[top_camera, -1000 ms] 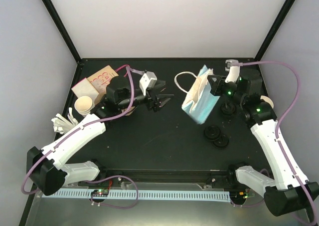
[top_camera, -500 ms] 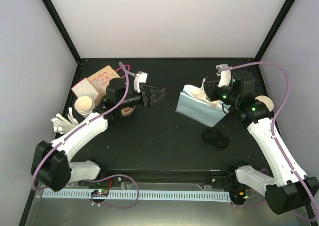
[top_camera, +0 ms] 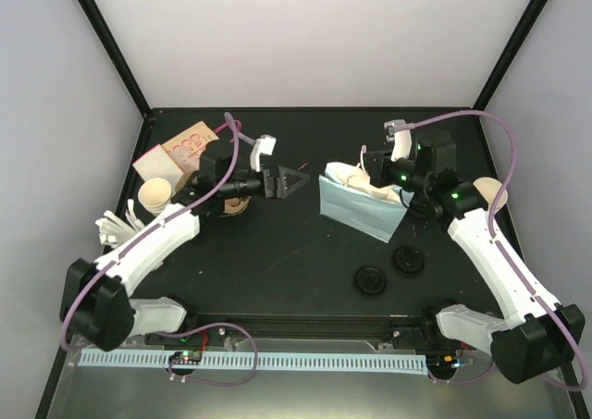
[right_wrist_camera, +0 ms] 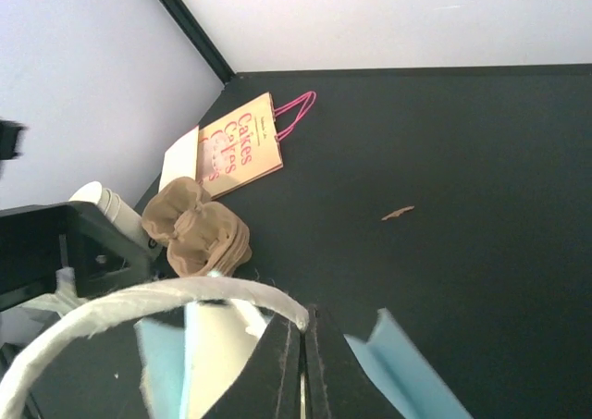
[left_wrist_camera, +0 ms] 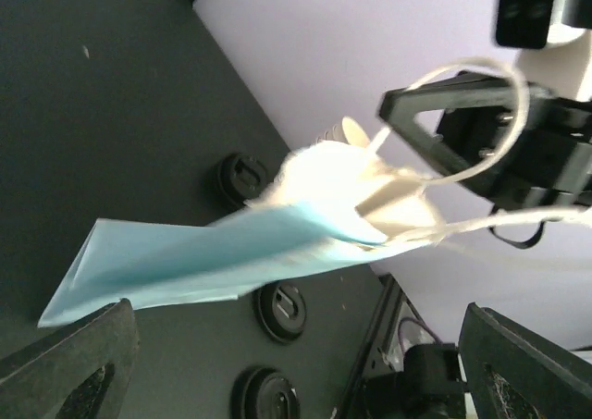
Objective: Pack the takeout coffee
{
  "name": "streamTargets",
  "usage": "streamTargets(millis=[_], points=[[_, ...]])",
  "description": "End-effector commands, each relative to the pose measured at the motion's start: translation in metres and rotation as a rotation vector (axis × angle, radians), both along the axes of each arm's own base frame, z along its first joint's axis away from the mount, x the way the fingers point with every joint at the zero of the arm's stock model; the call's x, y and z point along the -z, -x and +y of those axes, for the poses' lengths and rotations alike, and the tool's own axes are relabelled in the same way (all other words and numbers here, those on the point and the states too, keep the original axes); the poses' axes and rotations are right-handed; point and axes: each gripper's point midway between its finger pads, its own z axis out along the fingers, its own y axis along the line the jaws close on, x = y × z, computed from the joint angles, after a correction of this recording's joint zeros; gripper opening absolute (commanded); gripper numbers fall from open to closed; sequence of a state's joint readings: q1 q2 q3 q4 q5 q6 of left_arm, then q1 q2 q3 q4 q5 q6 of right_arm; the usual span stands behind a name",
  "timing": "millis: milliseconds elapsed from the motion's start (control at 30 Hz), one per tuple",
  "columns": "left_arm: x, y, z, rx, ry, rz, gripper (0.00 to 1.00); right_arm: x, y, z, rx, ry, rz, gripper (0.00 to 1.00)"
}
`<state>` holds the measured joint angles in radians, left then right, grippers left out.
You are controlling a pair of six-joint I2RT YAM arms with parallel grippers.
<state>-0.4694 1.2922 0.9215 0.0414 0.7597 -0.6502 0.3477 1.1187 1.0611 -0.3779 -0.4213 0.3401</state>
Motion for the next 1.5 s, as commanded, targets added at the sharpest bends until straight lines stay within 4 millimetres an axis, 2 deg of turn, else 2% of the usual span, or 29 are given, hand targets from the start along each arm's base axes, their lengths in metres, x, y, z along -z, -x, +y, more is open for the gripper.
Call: streamTargets(millis=[0, 133, 233, 300, 400, 533, 633, 767, 967, 1100, 1167, 1233, 1367, 1467], points=[[-0.034, -0.001, 0.021, -0.115, -0.024, -0.164, 0.97, -0.039, -0.014, 0.006, 0.010, -0.045, -0.092, 0.01], [-0.048, 0.000, 0.035, -0.187, -0.049, -0.260, 0.99, -0.062, -0.024, 0.012, 0.023, -0.040, -0.142, 0.01], [-0.050, 0.000, 0.041, -0.219, -0.060, -0.277, 0.99, -0.066, -0.026, 0.024, 0.083, 0.109, -0.219, 0.01], [-0.046, 0.002, 0.042, -0.218, -0.064, -0.258, 0.99, -0.052, -0.028, 0.034, 0.123, 0.175, -0.218, 0.01], [-0.033, 0.003, 0.044, -0.219, -0.098, -0.228, 0.99, -0.027, -0.026, 0.056, 0.089, 0.186, -0.188, 0.01], [-0.008, -0.003, 0.060, -0.300, -0.193, -0.157, 0.99, 0.006, -0.025, 0.086, 0.036, 0.222, -0.141, 0.01], [-0.001, -0.001, 0.071, -0.342, -0.244, -0.149, 0.99, 0.020, -0.026, 0.100, 0.003, 0.239, -0.108, 0.01], [0.001, -0.003, 0.100, -0.489, -0.315, -0.144, 0.99, 0.032, -0.025, 0.112, -0.024, 0.236, -0.088, 0.01], [0.009, -0.006, 0.163, -0.813, -0.424, -0.139, 0.99, 0.037, -0.021, 0.127, -0.077, 0.197, -0.079, 0.01], [0.014, -0.001, 0.194, -0.945, -0.509, -0.109, 0.99, 0.035, -0.025, 0.123, -0.046, 0.211, -0.092, 0.01], [0.005, 0.003, 0.204, -0.983, -0.523, -0.131, 0.99, 0.034, -0.025, 0.121, -0.040, 0.222, -0.100, 0.01], [-0.012, 0.006, 0.203, -0.971, -0.498, -0.196, 0.99, 0.034, -0.024, 0.121, -0.047, 0.228, -0.101, 0.01], [-0.044, 0.015, 0.188, -0.884, -0.410, -0.290, 0.98, 0.034, -0.024, 0.122, -0.053, 0.225, -0.099, 0.01], [-0.065, 0.021, 0.157, -0.719, -0.319, -0.347, 0.93, 0.034, -0.025, 0.123, -0.050, 0.225, -0.102, 0.01]])
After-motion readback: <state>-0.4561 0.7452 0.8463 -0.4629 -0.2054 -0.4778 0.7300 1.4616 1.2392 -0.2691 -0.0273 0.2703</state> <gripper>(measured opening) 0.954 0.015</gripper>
